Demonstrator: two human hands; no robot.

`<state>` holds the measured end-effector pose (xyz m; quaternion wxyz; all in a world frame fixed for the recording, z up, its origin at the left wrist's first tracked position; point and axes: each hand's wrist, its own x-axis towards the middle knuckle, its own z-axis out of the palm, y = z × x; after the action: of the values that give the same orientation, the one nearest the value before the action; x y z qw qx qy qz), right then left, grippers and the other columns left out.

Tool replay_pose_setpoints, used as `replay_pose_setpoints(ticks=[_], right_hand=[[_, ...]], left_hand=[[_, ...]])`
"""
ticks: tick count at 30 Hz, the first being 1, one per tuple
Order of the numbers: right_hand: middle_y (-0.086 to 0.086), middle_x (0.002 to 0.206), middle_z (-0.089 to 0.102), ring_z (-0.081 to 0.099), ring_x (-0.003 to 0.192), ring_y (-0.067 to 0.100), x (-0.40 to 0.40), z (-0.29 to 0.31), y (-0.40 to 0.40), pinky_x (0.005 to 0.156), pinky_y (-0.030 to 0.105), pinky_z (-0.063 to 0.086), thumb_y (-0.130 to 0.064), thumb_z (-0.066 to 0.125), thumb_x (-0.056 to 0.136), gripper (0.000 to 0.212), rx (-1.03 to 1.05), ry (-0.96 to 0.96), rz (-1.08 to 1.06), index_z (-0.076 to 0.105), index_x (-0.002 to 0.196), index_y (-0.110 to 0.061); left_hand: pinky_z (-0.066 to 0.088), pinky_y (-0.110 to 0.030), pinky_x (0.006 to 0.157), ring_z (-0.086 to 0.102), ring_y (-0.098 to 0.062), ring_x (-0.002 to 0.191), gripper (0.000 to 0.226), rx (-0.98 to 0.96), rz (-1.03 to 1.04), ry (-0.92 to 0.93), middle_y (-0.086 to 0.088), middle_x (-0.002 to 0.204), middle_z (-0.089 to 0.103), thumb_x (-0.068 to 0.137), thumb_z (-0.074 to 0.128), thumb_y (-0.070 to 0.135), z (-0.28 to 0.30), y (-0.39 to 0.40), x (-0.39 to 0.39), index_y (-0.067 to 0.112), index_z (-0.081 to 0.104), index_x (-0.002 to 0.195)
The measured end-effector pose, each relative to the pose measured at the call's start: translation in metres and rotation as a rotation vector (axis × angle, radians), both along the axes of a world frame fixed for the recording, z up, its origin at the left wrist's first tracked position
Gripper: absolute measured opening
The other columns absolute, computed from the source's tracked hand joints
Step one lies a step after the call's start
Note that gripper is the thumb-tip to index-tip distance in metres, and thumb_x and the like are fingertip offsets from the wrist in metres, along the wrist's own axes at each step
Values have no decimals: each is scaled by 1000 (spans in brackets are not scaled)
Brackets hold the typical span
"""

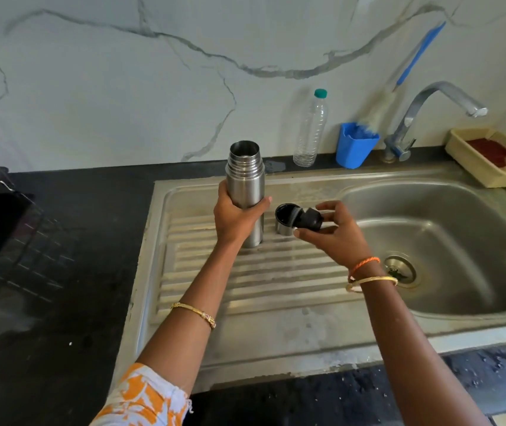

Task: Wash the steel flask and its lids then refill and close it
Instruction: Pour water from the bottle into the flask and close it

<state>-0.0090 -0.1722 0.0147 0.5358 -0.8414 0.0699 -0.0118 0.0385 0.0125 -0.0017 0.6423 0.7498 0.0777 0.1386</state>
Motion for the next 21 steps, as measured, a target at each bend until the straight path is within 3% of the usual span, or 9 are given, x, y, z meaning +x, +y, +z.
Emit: replay_pose_setpoints(ticks=[5,11,17,21], right_hand=[[-6,90,59,62,75,14,3,25,-7,67,25,49,-22,85,65,48,-76,-30,10,57,104,-26],[-3,98,60,64,82,13,8,78,-9,71,12,53,1,76,72,48,215,-156,70,61,115,-14],[4,109,65,67,93,15,8,128,-8,85,23,52,1,77,67,55,289,-241,379,62,115,-20],[11,120,63,65,104,23,7,139,-8,94,35,51,3,76,70,57,132,-217,514,61,121,-19]], left_hand=[[46,-12,65,60,5,79,58,88,9,-2,22,88,61,60,89,28,3,5,0,32,52,103],[52,-20,69,62,4,80,59,100,-25,-3,22,87,62,56,91,28,4,-6,-16,35,53,101],[58,-30,71,65,2,77,51,133,-99,-20,19,85,67,56,90,33,-1,-22,-49,43,54,91],[58,-33,70,65,0,76,50,142,-114,-54,18,84,69,56,90,35,-1,-32,-64,43,54,88]])
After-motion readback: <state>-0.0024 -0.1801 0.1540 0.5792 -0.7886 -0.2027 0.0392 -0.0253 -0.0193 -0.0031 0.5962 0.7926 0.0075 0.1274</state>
